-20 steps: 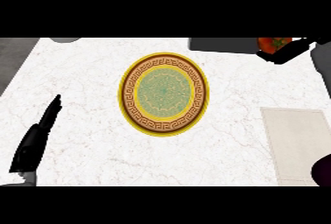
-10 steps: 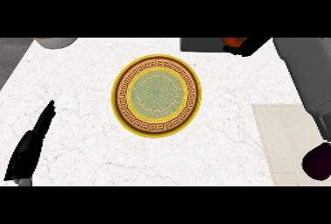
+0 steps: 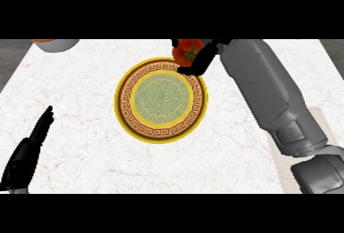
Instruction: Pick the tomato from the placemat and place it in the plate
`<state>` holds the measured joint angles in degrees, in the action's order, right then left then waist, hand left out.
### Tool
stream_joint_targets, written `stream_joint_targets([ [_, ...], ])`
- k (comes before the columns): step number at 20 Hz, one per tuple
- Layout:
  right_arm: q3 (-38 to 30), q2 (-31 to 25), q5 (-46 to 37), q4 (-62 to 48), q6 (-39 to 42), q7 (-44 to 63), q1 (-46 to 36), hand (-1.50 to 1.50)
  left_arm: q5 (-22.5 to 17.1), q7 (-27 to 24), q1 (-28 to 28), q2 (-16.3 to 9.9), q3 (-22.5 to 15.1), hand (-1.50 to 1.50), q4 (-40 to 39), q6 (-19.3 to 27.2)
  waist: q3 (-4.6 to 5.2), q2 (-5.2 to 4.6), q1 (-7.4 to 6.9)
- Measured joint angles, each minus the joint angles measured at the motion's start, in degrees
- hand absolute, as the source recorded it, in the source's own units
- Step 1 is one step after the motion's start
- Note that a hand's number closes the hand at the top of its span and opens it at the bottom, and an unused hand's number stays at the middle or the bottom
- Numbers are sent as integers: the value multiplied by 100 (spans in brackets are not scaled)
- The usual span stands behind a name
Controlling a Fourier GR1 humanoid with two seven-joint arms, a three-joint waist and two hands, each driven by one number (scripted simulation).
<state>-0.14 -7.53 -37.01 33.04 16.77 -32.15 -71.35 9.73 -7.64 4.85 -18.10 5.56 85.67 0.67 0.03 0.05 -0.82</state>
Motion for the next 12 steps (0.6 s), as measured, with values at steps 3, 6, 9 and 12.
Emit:
stream_joint_targets([
  [3,208,335,-162,-7,-16,260,27,150,33,-56,-43,38,13,0,-92,12,0,-6,7],
  [6,530,550,-186,-136,-238,351,149,150,87,-71,-88,112,-24,0,-115,41,0,-18,-33],
  [9,876,654,-30,-298,-332,465,191,150,148,-29,-210,139,-36,0,-179,52,0,-30,-77],
  [12,1097,704,331,-562,-341,595,224,150,182,-63,-251,166,-82,0,-200,26,2,-50,-188],
])
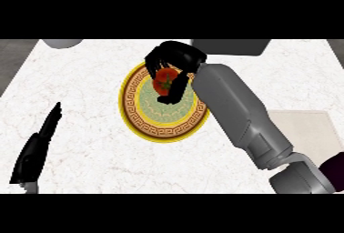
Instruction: Pick the tomato from the placemat and place it in the plate
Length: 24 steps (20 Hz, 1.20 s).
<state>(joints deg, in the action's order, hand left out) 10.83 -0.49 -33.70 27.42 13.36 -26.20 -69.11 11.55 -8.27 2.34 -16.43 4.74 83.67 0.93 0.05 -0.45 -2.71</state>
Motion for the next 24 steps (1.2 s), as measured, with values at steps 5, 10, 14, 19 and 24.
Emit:
stream_joint_targets([
  [5,372,36,661,-226,-226,599,149,-150,26,15,-58,-19,1,0,12,-54,-1,-5,-58],
  [10,665,45,1362,-270,-501,719,181,-150,15,35,-234,-23,24,0,-71,-126,-2,-23,-99],
  [14,336,48,1972,-250,-689,645,156,-150,16,119,-177,-8,27,0,18,-137,-5,-19,-65],
  [19,-335,-62,2512,-509,-923,691,-7,-150,58,82,-93,52,45,0,54,-54,-5,-25,7],
  [24,-1050,-471,3082,-859,-542,599,-147,-150,28,92,-88,13,97,0,84,-104,-7,-49,4],
])
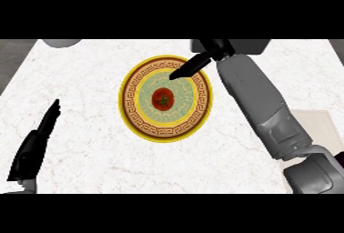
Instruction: Pick the tomato from the placemat and place it in the plate
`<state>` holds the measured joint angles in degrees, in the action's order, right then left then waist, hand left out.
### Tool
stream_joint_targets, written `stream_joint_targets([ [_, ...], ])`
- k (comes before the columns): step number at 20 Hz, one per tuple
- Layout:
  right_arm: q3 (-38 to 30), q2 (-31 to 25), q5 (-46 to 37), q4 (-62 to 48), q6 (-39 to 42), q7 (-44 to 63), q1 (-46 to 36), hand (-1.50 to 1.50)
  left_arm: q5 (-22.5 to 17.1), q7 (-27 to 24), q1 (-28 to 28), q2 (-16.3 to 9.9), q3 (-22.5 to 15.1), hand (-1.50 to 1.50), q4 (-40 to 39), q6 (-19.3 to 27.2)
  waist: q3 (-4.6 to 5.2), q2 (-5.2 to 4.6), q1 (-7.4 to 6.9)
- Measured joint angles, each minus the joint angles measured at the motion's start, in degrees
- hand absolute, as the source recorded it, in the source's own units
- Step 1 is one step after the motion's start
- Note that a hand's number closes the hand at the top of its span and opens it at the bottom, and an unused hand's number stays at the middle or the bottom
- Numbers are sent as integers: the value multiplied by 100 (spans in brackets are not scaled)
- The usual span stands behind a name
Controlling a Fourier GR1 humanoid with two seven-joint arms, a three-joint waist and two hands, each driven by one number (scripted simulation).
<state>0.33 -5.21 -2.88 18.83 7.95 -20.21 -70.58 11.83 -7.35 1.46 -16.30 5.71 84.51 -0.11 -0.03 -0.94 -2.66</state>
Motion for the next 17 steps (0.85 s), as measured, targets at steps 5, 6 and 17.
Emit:
stream_joint_targets([
  [5,-409,-610,289,-355,669,-619,203,-150,-38,90,-67,-19,6,0,133,-64,-5,-54,-76],
  [6,-445,-713,298,-406,765,-770,234,-150,-39,87,-129,-13,6,0,96,-66,-7,-72,-89],
  [17,-570,-1752,182,-860,1645,-1698,312,-150,46,25,-168,63,-112,0,95,-86,-16,-155,-270],
])
